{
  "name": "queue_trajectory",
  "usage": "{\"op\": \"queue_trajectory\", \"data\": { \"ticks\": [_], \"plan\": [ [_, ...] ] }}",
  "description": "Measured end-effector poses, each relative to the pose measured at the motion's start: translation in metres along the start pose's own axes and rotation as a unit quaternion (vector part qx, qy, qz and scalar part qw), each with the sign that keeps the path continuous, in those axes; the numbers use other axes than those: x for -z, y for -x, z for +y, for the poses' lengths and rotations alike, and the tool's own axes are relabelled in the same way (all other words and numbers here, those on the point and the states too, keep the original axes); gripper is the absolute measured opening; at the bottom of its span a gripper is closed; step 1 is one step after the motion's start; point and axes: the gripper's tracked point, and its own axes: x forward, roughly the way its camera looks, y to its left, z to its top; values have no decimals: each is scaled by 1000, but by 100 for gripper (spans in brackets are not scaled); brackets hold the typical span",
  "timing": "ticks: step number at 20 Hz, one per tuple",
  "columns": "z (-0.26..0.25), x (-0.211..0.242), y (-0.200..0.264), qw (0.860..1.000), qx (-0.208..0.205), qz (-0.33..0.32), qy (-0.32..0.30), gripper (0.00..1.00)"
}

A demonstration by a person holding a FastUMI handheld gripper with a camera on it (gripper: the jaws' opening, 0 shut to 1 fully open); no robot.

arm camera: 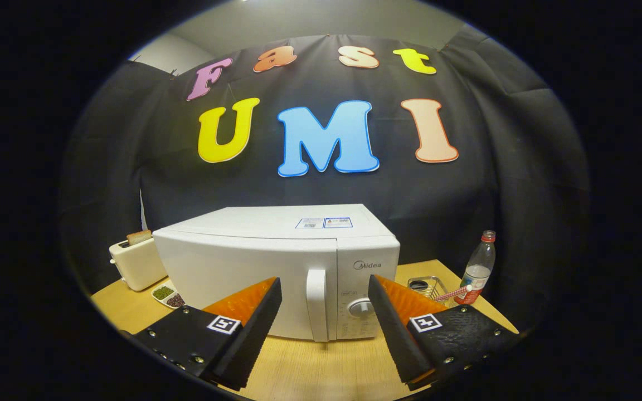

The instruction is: Open the microwave, put the food inside, and close the microwave door.

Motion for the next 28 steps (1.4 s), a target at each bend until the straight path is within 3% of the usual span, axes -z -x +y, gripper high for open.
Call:
{"op": "queue_trajectory", "data": {
  "ticks": [3, 5, 7, 9, 10, 13, 16, 17, 20, 21, 22, 23, 28],
  "plan": [
    [4, 18, -17, 1000, -5, 20, 5, 94],
    [7, 28, -25, 999, -10, 32, 7, 85],
    [10, 33, -28, 999, -14, 37, 9, 84],
    [11, 34, -35, 999, -15, 34, 5, 73],
    [12, 34, -37, 999, -14, 33, 1, 73],
    [10, 29, -41, 1000, -3, 24, -5, 41],
    [11, 29, -43, 1000, 4, 27, -3, 41],
    [11, 29, -47, 1000, 9, 29, 0, 26],
    [12, 29, -45, 999, 20, 35, -6, 26],
    [12, 30, -44, 999, 21, 41, -2, 20],
    [11, 29, -44, 999, 23, 41, -6, 20],
    [12, 30, -45, 999, 22, 48, -5, 12],
    [17, 36, -26, 998, 16, 57, 9, 12]
  ]
}}
